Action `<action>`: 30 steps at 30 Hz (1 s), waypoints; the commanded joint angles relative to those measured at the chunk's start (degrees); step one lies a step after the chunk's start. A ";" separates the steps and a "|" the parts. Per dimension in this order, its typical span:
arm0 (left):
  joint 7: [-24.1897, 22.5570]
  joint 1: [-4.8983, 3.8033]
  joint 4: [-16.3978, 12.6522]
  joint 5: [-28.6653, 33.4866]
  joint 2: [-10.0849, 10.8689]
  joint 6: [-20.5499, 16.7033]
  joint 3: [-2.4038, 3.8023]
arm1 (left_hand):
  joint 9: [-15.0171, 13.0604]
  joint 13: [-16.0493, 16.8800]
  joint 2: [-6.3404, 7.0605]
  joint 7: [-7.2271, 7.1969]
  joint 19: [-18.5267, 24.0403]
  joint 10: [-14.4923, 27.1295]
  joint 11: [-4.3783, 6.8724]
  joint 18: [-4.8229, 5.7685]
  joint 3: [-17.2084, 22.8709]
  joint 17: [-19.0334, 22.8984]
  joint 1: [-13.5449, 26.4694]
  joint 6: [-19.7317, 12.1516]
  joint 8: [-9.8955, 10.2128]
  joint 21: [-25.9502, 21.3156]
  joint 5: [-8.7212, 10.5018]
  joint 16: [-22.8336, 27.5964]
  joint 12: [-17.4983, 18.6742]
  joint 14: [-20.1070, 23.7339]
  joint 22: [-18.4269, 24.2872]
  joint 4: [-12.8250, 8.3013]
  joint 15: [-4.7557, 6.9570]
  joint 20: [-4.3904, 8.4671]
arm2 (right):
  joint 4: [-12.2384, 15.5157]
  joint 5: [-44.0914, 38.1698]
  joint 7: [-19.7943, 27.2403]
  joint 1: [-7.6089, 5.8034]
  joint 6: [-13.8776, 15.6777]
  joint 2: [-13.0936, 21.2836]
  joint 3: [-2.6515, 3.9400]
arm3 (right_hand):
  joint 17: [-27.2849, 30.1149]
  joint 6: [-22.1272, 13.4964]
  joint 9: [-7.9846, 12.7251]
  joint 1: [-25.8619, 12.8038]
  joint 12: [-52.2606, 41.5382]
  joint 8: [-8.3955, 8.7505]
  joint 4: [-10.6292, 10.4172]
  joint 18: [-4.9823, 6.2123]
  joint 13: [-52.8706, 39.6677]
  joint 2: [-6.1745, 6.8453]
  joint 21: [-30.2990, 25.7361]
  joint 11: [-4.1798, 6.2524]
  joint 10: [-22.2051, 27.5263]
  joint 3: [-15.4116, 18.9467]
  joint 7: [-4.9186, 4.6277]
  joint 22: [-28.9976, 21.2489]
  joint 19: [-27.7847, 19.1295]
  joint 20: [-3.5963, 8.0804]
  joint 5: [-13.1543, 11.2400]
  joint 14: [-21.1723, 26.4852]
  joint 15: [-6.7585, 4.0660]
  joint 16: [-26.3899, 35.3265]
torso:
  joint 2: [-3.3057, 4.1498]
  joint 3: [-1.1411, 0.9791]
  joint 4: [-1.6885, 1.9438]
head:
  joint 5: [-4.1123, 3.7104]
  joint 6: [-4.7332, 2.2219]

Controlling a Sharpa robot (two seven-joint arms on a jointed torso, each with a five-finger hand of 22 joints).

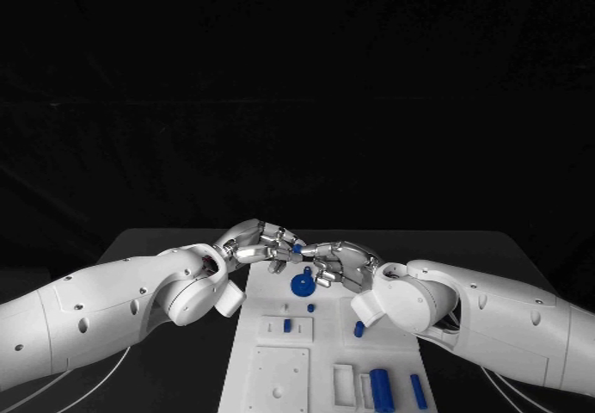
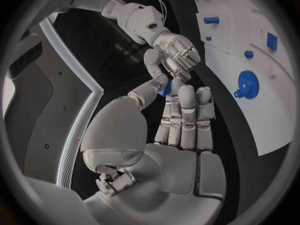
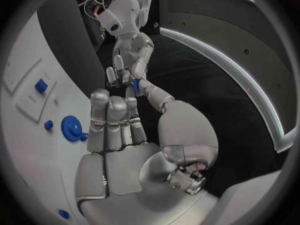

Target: Assemble the parts on the task board

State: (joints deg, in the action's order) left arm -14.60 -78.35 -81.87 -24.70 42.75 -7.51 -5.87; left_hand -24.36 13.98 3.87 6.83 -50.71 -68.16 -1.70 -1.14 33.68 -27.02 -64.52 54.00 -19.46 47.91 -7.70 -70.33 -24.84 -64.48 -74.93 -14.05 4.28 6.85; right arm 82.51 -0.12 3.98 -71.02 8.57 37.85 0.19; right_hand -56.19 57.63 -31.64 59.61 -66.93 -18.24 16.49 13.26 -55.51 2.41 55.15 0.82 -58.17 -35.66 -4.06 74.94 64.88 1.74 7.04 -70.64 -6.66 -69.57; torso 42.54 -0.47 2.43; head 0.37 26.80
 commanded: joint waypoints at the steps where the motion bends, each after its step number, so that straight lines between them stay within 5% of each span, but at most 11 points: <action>1: 0.07 0.06 -0.30 -2.36 -0.20 -0.36 -0.07 | 0.26 0.09 -0.32 0.69 -0.38 -0.13 -0.22 -1.00 0.01 -0.09 0.17 0.03 0.22 -0.23 -0.28 -0.07 0.31 0.06 -0.67 -0.58 0.11 3.11 | 0.33 -1.36 1.73 -0.10 -0.46 -0.15 0.12 | -0.11 1.71 -0.35 0.95 -0.31 -0.39 0.08 1.74 0.07 -0.37 0.34 0.26 -0.18 -1.17 -1.15 1.19 0.05 -0.32 0.05 -0.02 -0.50 -0.32 | 0.01 -0.01 -0.01 | -0.04 0.02; 30: 0.82 0.06 -0.45 -3.83 -0.10 -0.60 -0.08 | 1.47 0.91 2.43 2.14 -0.43 0.27 -1.02 -1.46 -0.34 -0.60 -0.64 -4.46 2.52 0.00 -0.04 -0.21 1.15 0.23 -0.96 -1.71 -0.65 2.45 | 0.44 -3.03 2.04 -0.06 1.11 0.13 0.13 | -0.26 2.39 -2.20 0.55 -0.60 -1.22 0.23 1.74 0.00 0.06 1.23 0.62 -1.10 -3.72 -0.77 1.19 0.55 -0.14 0.46 -0.28 -0.84 -0.61 | 0.02 0.01 0.00 | -0.18 0.11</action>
State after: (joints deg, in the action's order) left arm -14.58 -78.36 -82.24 -27.03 42.70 -8.23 -5.86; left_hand -22.94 14.84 5.67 8.97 -50.70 -67.76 -2.57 -1.84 33.44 -27.53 -65.05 49.78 -17.10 47.91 -7.71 -70.33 -23.65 -64.38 -74.91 -15.38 3.97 6.85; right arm 82.72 -2.62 4.46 -70.96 10.31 38.01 0.18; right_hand -56.37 58.02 -33.69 60.09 -67.19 -19.08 16.75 13.36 -55.52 1.93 56.03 1.34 -58.89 -39.01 -3.68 74.91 65.09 1.53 7.36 -70.91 -7.19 -70.01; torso 42.55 -0.47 2.42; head 0.19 26.92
